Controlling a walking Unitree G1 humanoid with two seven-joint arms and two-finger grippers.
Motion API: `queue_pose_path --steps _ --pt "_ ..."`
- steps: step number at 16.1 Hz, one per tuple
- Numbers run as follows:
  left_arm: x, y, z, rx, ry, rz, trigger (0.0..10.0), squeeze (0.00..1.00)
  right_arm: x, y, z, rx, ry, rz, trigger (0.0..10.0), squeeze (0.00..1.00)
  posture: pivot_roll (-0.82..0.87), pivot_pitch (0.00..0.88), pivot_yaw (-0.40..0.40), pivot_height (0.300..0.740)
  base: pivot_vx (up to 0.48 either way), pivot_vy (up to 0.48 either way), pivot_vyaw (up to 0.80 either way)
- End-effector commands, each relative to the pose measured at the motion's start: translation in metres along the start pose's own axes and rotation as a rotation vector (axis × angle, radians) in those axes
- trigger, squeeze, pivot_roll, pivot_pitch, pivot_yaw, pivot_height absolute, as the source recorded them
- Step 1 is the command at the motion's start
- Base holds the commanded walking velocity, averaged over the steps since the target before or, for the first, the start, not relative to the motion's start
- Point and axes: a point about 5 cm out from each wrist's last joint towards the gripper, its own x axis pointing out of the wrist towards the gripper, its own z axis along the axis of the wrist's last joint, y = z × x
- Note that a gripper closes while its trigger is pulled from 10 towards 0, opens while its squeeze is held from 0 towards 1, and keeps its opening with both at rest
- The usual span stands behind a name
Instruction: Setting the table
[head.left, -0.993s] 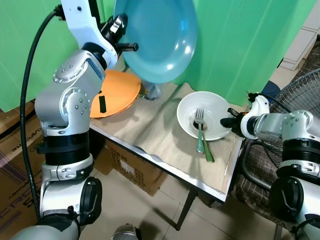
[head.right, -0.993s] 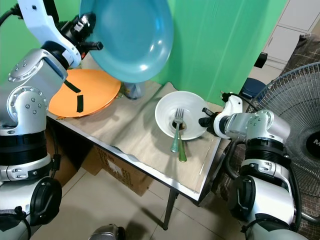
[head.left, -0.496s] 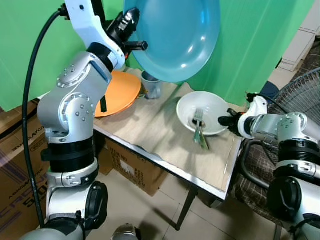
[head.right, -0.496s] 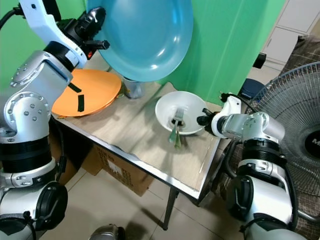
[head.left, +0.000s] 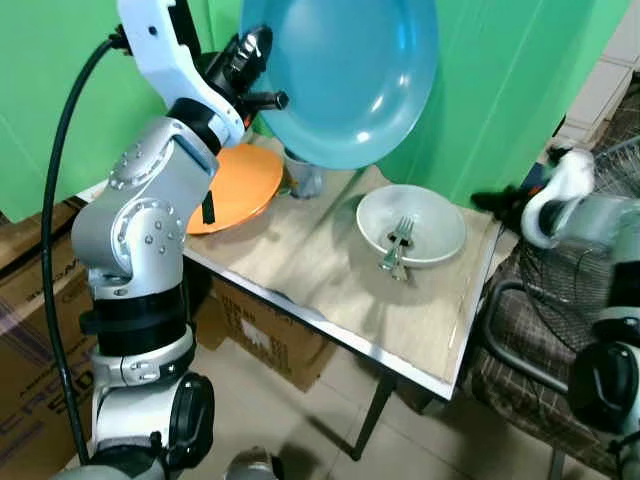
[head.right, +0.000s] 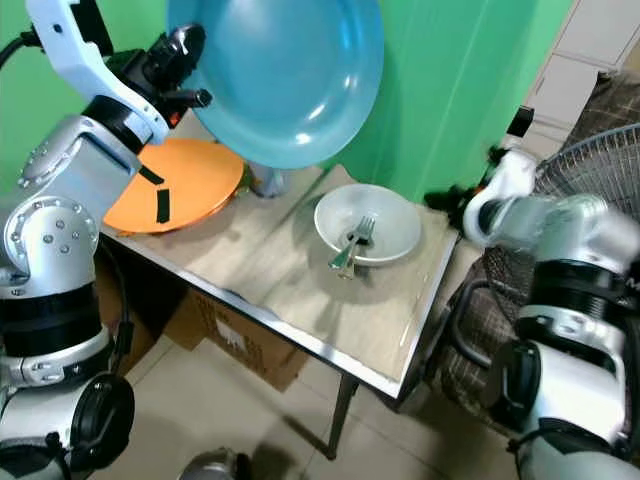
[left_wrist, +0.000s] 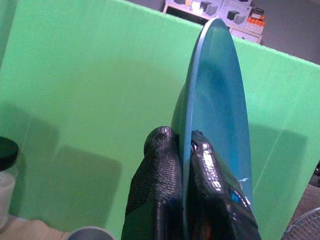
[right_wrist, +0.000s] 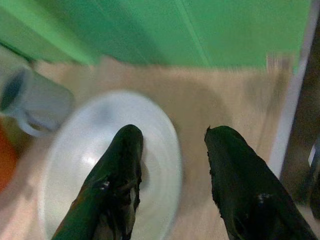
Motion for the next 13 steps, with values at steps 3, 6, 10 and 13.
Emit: queue_pose_path --steps 3,6,10,13 --pt "-0.011 -0.007 -0.002 0.217 -0.023 -0.058 0.0 0.00 -0.031 0.018 0.023 -0.174 -0.329 0.112 10.0 0.00 0.03 0.000 0.005 0.740 0.000 0.000 0.00" --pt "-0.024 -0.017 -0.014 0.349 -0.041 -0.053 0.0 0.00 -0.059 0.044 0.002 -0.332 -0.518 0.194 10.0 0.00 0.01 0.000 0.014 0.740 0.000 0.000 0.00" --pt "-0.035 -0.032 -0.020 0.429 -0.137 -0.038 0.0 0.00 -0.076 0.079 -0.022 -0.398 -0.759 0.210 10.0 0.00 0.01 0.000 -0.006 0.740 0.000 0.000 0.00" --pt "-0.036 -0.040 -0.007 0.511 -0.240 -0.019 0.0 0.00 -0.082 0.098 -0.028 -0.346 -0.889 0.219 10.0 0.00 0.04 0.000 -0.042 0.740 0.000 0.000 -0.80"
